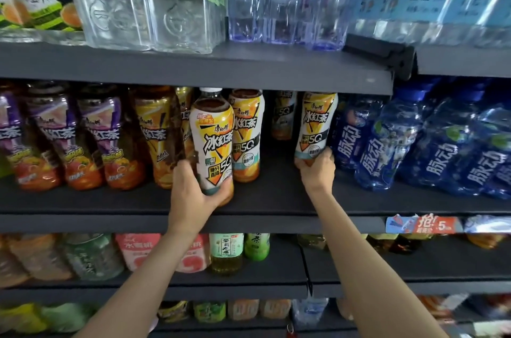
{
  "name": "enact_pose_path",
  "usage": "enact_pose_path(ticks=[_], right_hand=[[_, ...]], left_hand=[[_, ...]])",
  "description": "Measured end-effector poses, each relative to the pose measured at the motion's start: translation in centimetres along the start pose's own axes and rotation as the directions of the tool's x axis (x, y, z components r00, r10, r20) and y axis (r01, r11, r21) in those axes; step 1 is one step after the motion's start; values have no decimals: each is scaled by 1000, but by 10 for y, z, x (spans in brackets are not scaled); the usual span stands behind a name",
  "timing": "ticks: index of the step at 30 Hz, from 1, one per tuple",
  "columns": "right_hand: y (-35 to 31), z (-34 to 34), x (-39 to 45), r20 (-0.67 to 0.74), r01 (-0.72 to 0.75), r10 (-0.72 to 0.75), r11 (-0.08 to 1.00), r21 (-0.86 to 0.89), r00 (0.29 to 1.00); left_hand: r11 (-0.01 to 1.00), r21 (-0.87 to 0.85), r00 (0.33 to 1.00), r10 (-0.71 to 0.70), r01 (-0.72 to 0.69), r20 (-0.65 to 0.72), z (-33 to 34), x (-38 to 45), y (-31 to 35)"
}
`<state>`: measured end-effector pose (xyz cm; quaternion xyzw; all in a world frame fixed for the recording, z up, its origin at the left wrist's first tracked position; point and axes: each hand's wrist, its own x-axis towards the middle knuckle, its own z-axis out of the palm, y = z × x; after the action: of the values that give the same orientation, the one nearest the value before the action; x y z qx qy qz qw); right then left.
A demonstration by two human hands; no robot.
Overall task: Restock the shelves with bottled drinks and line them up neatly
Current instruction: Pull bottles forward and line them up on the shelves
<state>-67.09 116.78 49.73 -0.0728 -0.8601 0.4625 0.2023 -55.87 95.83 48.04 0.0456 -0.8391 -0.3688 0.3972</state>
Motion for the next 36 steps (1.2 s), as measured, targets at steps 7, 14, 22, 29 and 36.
enact_pose_path(ticks=[7,14,22,29,36], right_hand=[[-5,-12,-14,-67,18,-18,1000,0,998],[-48,29,-27,24,241,-245,964,115,969],[-62,84,56,95,-82,65,978,190,993],[-53,98,66,14,-191,192,961,200,981],[-49,81,42,159,-115,95,986,121,983]], left_hand=[[1000,-19,1000,2,-2,-3,-1,0,0],[999,-34,1000,-7,7,-10,-1,1,1],[994,-100,999,-52,51,-6,2,2,-3],[991,-128,999,-45,44,-4,3,1,-3],[994,-104,999,-33,32,-15,1,-3,3]])
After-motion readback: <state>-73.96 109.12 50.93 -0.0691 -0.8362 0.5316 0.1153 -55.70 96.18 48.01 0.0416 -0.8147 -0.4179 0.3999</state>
